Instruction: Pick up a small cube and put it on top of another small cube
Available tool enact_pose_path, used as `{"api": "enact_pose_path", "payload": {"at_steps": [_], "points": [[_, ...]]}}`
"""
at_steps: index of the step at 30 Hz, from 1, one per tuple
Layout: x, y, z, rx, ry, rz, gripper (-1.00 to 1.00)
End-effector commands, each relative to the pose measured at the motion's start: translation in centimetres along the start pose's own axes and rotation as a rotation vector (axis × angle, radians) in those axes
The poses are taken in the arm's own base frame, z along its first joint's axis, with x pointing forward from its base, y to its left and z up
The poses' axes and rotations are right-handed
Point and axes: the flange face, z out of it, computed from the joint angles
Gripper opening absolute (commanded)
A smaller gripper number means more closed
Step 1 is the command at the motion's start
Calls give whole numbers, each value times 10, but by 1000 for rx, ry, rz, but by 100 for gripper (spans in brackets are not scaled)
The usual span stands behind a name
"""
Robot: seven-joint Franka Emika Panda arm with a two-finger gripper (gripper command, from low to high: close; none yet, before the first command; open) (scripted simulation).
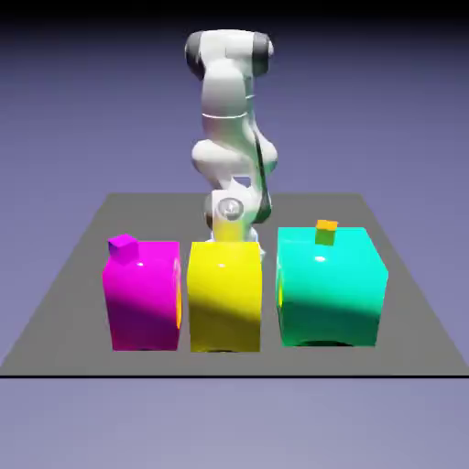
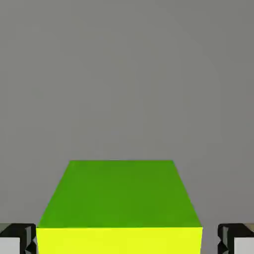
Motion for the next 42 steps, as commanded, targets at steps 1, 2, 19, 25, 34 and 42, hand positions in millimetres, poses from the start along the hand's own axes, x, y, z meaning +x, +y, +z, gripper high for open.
{"api": "enact_pose_path", "payload": {"at_steps": [1,2,19,25,34,42], "points": [[2,1,-7,-9,7,3,-100],[3,3,-14,-16,14,5,-100],[33,76,-74,120,-169,-44,-100],[47,130,-74,260,-258,-105,-100],[128,205,-158,243,-153,-383,-100],[187,203,-278,42,-6,-598,-100]]}}
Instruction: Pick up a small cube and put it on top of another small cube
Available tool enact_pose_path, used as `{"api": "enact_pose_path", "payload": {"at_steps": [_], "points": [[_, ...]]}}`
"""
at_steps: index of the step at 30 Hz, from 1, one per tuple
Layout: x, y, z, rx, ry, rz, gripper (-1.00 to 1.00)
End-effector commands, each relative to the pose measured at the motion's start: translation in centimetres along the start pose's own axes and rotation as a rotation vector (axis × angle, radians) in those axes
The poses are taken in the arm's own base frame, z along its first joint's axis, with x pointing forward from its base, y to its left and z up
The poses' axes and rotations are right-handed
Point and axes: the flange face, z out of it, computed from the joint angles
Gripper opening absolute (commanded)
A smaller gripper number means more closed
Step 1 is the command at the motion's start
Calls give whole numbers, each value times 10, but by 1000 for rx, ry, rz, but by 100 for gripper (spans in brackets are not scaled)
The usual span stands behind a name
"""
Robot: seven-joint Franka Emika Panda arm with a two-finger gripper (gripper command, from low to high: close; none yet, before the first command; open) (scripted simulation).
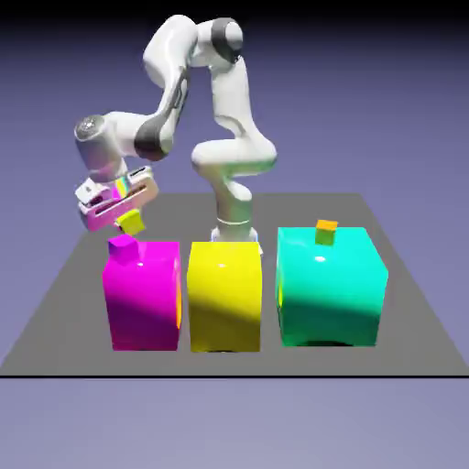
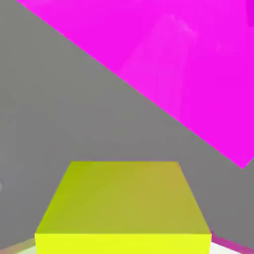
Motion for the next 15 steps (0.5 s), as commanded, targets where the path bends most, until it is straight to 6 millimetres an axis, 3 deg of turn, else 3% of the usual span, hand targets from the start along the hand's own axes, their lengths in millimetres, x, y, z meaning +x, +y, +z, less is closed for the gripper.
{"api": "enact_pose_path", "payload": {"at_steps": [1,4,6,7,11,12,13,14,15], "points": [[11,-7,-19,-46,15,-26,-100],[43,-36,-76,-174,62,-106,-100],[58,-58,-92,-224,87,-127,-100],[58,-58,-92,-224,87,-127,-100],[68,-48,-30,-224,87,-127,-100],[69,-48,-24,-224,87,-127,-100],[69,-48,-24,-224,87,-127,100],[69,-48,-24,-224,87,-127,100],[67,-50,-40,-224,87,-127,100]]}}
